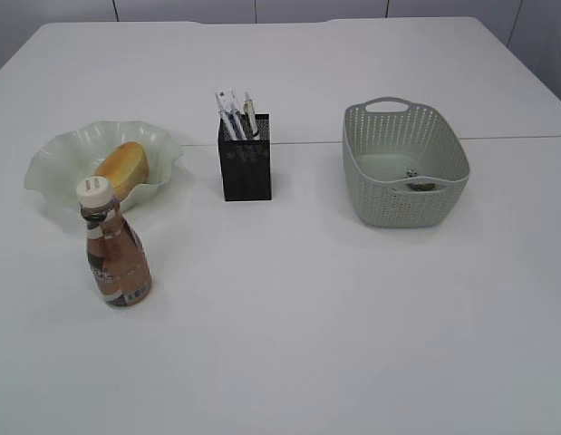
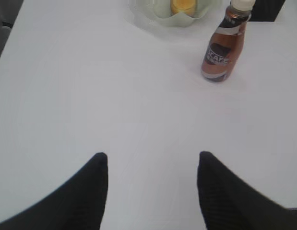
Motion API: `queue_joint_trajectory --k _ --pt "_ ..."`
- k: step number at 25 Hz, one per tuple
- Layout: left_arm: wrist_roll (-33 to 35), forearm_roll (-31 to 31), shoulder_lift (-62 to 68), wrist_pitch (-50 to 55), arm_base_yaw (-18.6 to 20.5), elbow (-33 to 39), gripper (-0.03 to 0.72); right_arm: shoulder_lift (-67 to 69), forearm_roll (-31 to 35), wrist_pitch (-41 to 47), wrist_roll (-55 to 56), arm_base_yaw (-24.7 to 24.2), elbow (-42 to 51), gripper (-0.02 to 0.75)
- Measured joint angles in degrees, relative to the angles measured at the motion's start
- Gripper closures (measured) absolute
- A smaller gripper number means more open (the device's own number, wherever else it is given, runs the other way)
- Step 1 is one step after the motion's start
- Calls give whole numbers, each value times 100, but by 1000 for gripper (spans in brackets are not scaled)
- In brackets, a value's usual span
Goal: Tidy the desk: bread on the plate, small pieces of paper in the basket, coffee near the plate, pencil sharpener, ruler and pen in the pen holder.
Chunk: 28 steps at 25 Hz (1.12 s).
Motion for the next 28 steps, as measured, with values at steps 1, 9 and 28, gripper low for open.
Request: queue_joint_trajectory --k 1,9,28 --pt "0 60 0 -13 0 0 255 0 0 0 0 0 45 489" --pt "0 265 0 -239 0 179 249 0 -44 -231 -46 0 96 478" --pt "0 210 0 -927 0 431 174 0 -254 -299 -91 0 231 477"
